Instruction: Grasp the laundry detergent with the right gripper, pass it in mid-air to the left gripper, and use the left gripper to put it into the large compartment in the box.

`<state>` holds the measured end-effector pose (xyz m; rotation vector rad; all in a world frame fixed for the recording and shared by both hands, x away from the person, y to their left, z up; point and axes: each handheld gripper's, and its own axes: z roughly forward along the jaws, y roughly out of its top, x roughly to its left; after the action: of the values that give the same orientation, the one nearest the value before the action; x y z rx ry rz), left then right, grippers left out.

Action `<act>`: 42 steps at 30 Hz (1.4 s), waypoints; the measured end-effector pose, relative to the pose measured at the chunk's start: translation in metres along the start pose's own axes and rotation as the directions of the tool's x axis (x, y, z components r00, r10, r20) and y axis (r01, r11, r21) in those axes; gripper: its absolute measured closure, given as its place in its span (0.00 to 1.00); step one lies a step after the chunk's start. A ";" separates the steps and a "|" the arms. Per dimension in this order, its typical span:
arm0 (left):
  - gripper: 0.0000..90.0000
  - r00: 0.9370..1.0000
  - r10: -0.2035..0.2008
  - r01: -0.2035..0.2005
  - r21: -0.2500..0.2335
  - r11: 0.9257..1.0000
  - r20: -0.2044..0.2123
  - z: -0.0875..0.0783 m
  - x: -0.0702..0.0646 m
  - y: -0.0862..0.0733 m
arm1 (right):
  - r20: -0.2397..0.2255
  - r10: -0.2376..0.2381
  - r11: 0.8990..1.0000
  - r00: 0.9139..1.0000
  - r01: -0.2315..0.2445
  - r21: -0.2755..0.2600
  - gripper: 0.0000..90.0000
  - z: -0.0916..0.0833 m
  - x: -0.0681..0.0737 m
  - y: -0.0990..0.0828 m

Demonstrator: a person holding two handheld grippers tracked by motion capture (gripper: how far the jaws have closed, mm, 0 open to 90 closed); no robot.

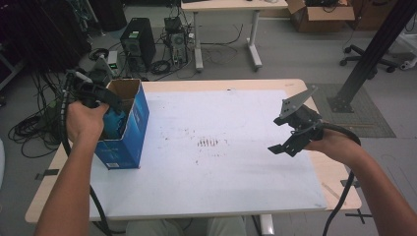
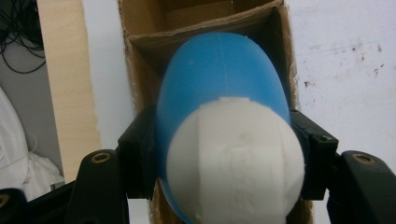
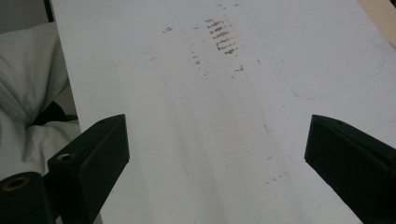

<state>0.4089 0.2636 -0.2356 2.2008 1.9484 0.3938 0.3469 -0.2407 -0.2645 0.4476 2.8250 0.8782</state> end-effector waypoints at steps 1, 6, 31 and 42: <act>0.42 1.000 0.004 -0.004 -0.001 1.000 -0.001 0.002 0.000 0.000 | 0.001 -0.001 1.000 1.000 0.001 0.002 0.07 0.000 0.000 0.000; 0.42 1.000 0.002 -0.002 0.012 1.000 0.004 0.013 -0.001 -0.001 | 0.002 0.000 1.000 1.000 0.000 0.000 0.07 0.000 0.000 -0.001; 0.42 0.999 0.005 -0.007 0.060 0.998 0.031 0.042 0.002 -0.002 | -0.006 0.019 1.000 1.000 -0.019 0.012 0.07 0.004 -0.003 -0.005; 0.40 0.997 -0.031 0.028 0.046 0.999 0.065 0.044 0.012 -0.004 | -0.021 0.024 1.000 0.999 -0.024 0.016 0.08 0.010 -0.002 -0.007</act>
<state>0.4200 0.2776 -0.2779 2.1807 1.9714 0.2720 0.3498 -0.2416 -0.2768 0.4777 2.8533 0.8707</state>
